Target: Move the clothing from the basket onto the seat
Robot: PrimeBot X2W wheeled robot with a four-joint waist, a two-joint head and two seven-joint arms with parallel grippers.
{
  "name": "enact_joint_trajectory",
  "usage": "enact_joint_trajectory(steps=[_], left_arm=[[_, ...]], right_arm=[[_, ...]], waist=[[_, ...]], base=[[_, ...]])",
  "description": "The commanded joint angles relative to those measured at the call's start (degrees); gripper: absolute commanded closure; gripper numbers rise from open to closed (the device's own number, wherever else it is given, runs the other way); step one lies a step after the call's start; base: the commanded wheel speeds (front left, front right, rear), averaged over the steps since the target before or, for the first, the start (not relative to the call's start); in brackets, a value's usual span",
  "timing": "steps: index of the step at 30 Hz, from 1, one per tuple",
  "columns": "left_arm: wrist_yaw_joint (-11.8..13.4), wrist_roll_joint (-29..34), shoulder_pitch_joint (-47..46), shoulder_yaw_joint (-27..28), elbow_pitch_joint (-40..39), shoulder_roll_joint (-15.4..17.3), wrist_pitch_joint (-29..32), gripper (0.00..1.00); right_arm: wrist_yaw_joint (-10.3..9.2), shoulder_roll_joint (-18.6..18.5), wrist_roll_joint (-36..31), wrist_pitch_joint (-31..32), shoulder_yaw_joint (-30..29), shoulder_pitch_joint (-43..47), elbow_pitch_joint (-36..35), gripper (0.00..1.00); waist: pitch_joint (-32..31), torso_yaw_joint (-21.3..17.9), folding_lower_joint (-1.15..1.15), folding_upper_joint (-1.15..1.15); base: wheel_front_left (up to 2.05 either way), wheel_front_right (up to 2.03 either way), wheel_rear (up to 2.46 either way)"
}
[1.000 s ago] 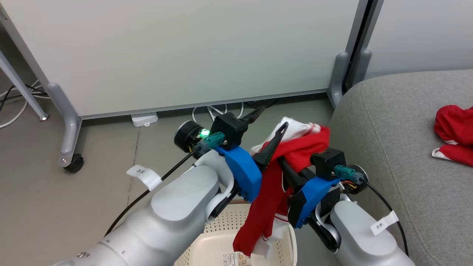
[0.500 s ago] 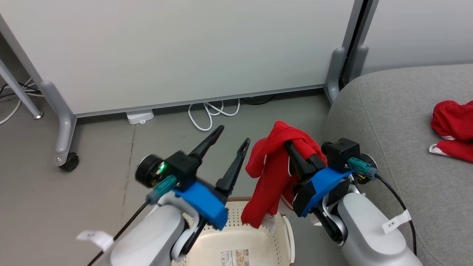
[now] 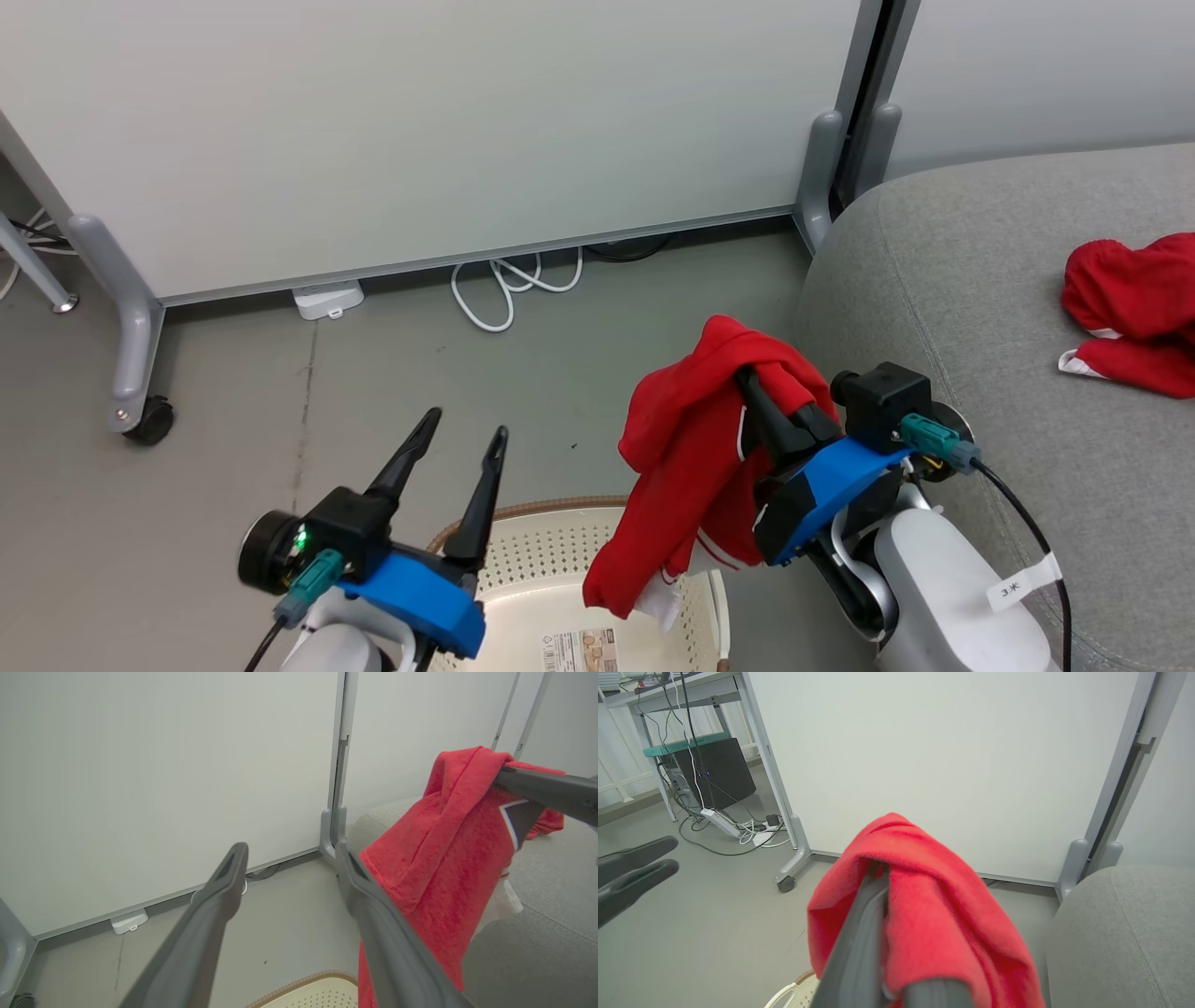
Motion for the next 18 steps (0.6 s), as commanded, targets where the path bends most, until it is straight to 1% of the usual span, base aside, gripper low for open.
enact_joint_trajectory(steps=[1, 2, 6, 10, 14, 18], left_arm=[[-0.41, 0.76, 1.55, 1.79, -0.02, -0.32, -0.14, 0.0], [-0.41, 0.76, 1.55, 1.79, -0.02, -0.32, -0.14, 0.0], [-1.31, 2.26, 3.87, 6.0, -0.34, -1.15, -0.14, 0.0], [-2.45, 4.17, 5.16, 8.88, -0.6, -2.22, -0.14, 0.0], [-3.39, 5.79, 6.06, 10.77, -0.72, -3.31, -0.14, 0.0], [-4.26, 7.17, 6.34, 12.27, -0.86, -4.04, -0.14, 0.0]], right_arm=[[0.03, -0.07, -0.32, 0.35, -0.48, 0.91, -0.94, 1.0], [0.03, -0.07, -0.32, 0.35, -0.48, 0.91, -0.94, 1.0], [0.03, -0.07, -0.66, 1.37, -1.22, 2.08, -2.68, 1.0], [0.03, -0.07, -1.03, 1.87, -2.13, 3.11, -3.95, 1.0], [0.03, -0.07, -0.9, 2.29, -2.72, 3.85, -5.07, 1.0], [0.03, -0.07, -0.53, 2.55, -2.92, 4.22, -5.9, 1.0]], waist=[[0.08, -0.27, 0.0, 0.0], [0.08, -0.27, 0.0, 0.0], [0.11, -0.82, 0.0, 0.0], [0.13, -1.21, 0.0, 0.0], [0.37, -1.89, 0.0, 0.0], [0.93, -3.36, 0.0, 0.0]], base=[[0.0, 0.0, 0.0], [0.0, 0.0, 0.0], [0.0, 0.0, 0.0], [0.0, 0.0, 0.0], [0.0, 0.0, 0.0], [0.0, 0.0, 0.0]])
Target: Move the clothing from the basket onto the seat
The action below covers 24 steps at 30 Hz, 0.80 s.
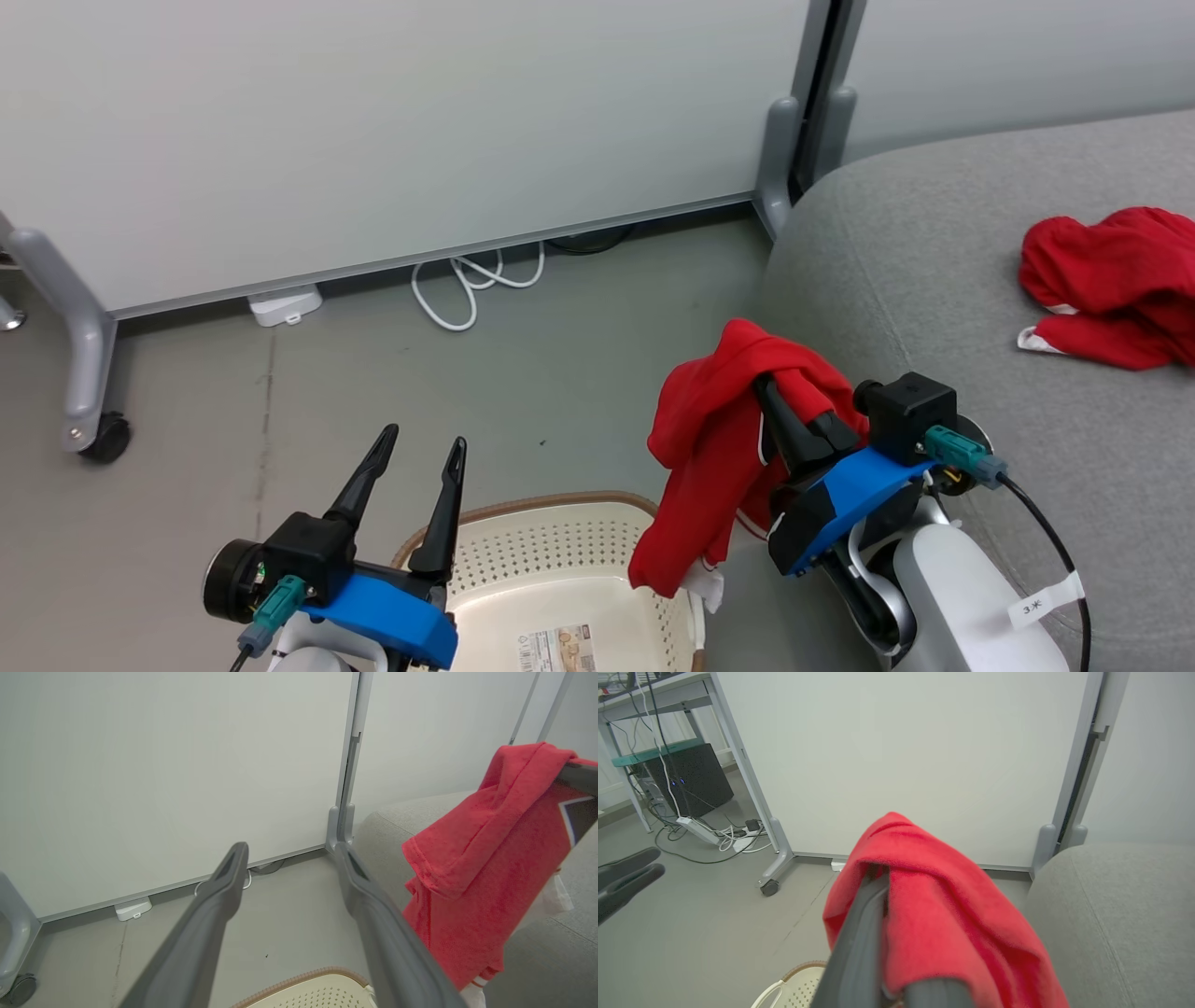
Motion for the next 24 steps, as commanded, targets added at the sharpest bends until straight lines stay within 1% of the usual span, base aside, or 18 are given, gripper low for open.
enact_joint_trajectory(steps=[1, 9, 15, 24], left_arm=[[-0.35, 0.52, 0.25, 0.42, -0.25, -0.15, -0.15, 0.0], [-1.38, 2.43, 0.11, 2.42, -0.81, -0.77, -0.16, 0.0], [-1.8, 3.61, -0.52, 2.89, -1.01, -1.24, -0.16, 0.0], [-2.17, 4.69, -1.05, 3.41, -1.14, -1.19, -0.16, 0.0]], right_arm=[[0.03, -0.07, 0.35, 0.03, -0.15, 0.64, -0.47, 1.0], [0.03, -0.07, 1.34, -0.33, 0.78, 0.98, -1.85, 1.0], [0.03, -0.07, 2.13, -0.95, 1.25, 1.34, -2.31, 1.0], [0.03, -0.07, 2.88, -1.75, 1.48, 1.84, -2.59, 1.0]], waist=[[0.36, -0.8, 0.0, 0.0], [2.05, -6.73, 0.0, 0.0], [3.5, -10.99, 0.0, 0.0], [4.5, -15.76, 0.0, 0.0]], base=[[0.0, 0.0, 0.0], [0.0, 0.0, 0.0], [0.0, 0.0, 0.0], [0.0, 0.0, 0.0]])
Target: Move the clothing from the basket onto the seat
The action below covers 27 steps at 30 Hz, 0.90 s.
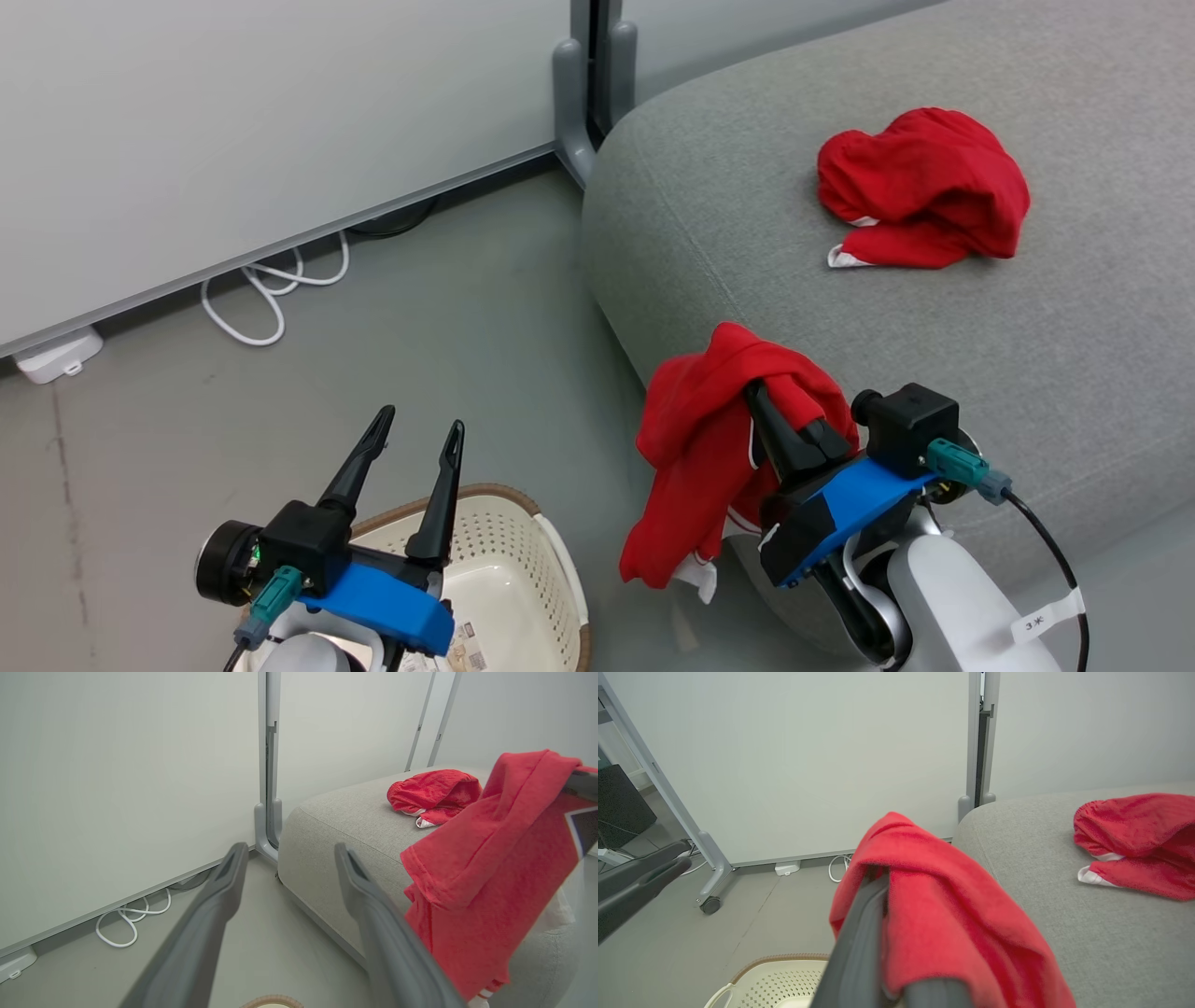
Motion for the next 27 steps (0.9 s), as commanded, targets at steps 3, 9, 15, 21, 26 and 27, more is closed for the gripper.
enact_joint_trajectory(steps=[3, 9, 15, 21, 26, 27], left_arm=[[-0.35, 0.37, -0.43, 0.4, 0.02, -0.01, -0.15, 0.0], [-0.44, 0.7, -0.53, 1.1, -0.34, 0.03, -0.15, 0.0], [-0.44, 0.91, -0.48, 1.28, -0.5, -0.13, -0.15, 0.0], [-0.33, 1.08, -0.18, 1.12, -0.52, -0.08, -0.15, 0.0], [-0.33, 0.96, -0.91, 0.57, -0.72, 0.39, -0.15, 0.0], [-0.34, 0.92, -1.13, 0.5, -0.81, 0.48, -0.15, 0.0]], right_arm=[[0.03, -0.07, 0.37, -0.51, 0.13, 0.72, -0.47, 1.0], [0.03, -0.06, 0.81, -0.27, 0.91, 0.7, -0.72, 1.0], [0.03, -0.06, 0.74, -0.39, 0.86, 0.83, -0.63, 1.0], [0.03, -0.06, 0.89, -0.71, 0.59, 0.97, -0.69, 1.0], [0.03, -0.08, 0.94, -1.06, -0.93, 0.07, -0.53, 1.0], [0.03, -0.07, 0.8, -1.1, -1.58, -0.5, -0.39, 1.0]], waist=[[0.47, -1.6, 0.0, 0.0], [0.92, -3.53, 0.0, 0.0], [1.05, -4.78, 0.0, 0.0], [1.19, -5.19, 0.0, 0.0], [1.99, -4.92, 0.0, 0.0], [2.25, -4.82, 0.0, 0.0]], base=[[0.0, 0.0, 0.0], [0.0, 0.0, 0.0], [0.0, 0.0, 0.0], [0.0, 0.0, 0.0], [0.0, 0.0, 0.0], [0.0, 0.0, 0.0]])
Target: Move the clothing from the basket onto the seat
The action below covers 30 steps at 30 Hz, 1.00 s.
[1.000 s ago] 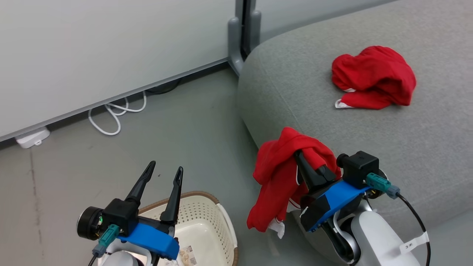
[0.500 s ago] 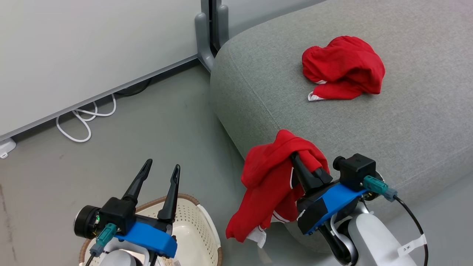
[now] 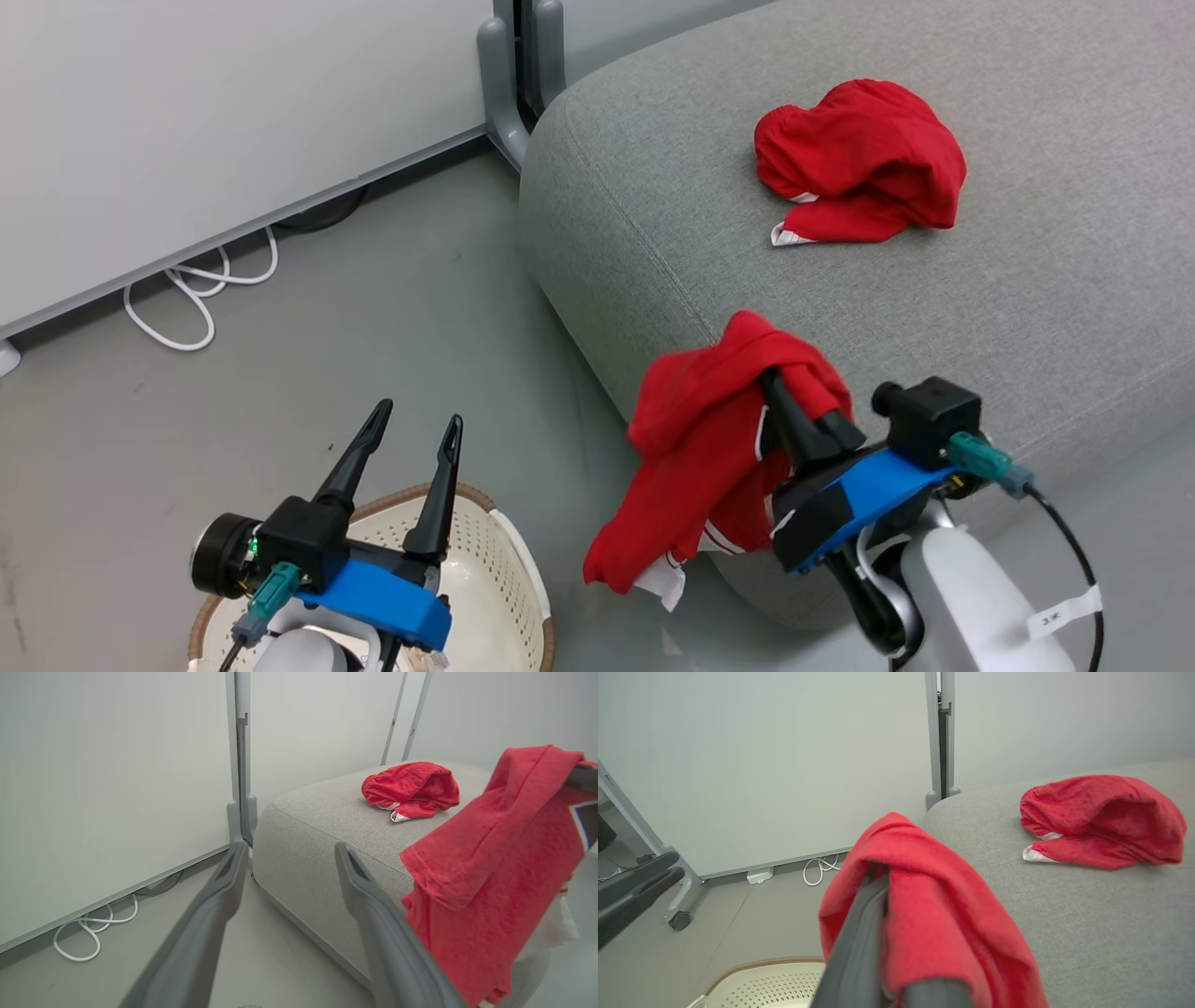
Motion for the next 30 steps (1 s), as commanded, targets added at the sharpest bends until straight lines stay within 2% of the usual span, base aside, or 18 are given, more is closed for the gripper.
enact_joint_trajectory(steps=[1, 7, 15, 22, 23, 24, 29, 30], left_arm=[[-0.03, 0.0, -1.16, 0.09, -0.46, 0.47, -0.15, 0.0], [-0.03, 0.57, -2.54, -0.32, -1.48, 1.61, -0.15, 0.0], [-0.03, 1.3, -6.96, -2.29, -4.01, 4.83, -0.15, 0.0], [-0.03, 2.45, -11.28, -3.26, -7.32, 7.6, 0.05, 0.0], [-0.03, 2.45, -11.28, -3.26, -7.32, 7.6, 0.05, 0.0], [-0.03, 2.62, -12.31, -3.41, -8.6, 8.14, 0.31, 0.0], [-0.03, 3.13, -13.96, -3.77, -11.09, 9.15, 1.09, 0.0], [0.01, 3.49, -14.47, -3.8, -12.52, 9.68, 1.36, 0.0]], right_arm=[[0.03, -0.05, -0.16, -0.54, -1.05, -1.25, -0.04, 1.0], [0.03, -0.07, -2.85, 0.08, -7.39, -7.3, -0.07, 1.0], [0.03, -0.4, -5.84, 3.0, -17.93, -21.5, -0.63, 1.0], [0.03, -5.23, -4.81, 5.86, -27.29, -36.28, -0.48, 1.0], [0.03, -5.23, -4.81, 5.86, -27.29, -36.28, -0.48, 1.0], [0.03, -7.22, -5.58, 6.11, -30.32, -40.22, -0.26, 1.0], [0.03, -11.46, -7.86, 6.57, -35.76, -46.79, 1.06, 1.0], [0.02, -13.47, -8.98, 6.71, -38.91, -49.59, 2.01, 1.0]], waist=[[0.52, 0.25, 0.0, 0.0], [3.84, 0.8, 0.0, 0.0], [12.7, 2.45, 0.0, 0.0], [20.7, 3.76, 0.0, 0.0], [20.7, 3.76, 0.0, 0.0], [22.7, 4.16, 0.0, 0.0], [25.99, 5.1, 0.0, 0.0], [27.4, 5.44, 0.0, 0.0]], base=[[0.0, 0.0, 0.0], [0.0, 0.0, 0.0], [0.0, 0.0, 0.0], [0.0, 0.0, 0.0], [0.0, 0.0, 0.0], [0.0, 0.0, 0.0], [0.0, 0.0, 0.0], [0.0, 0.0, 0.0]])
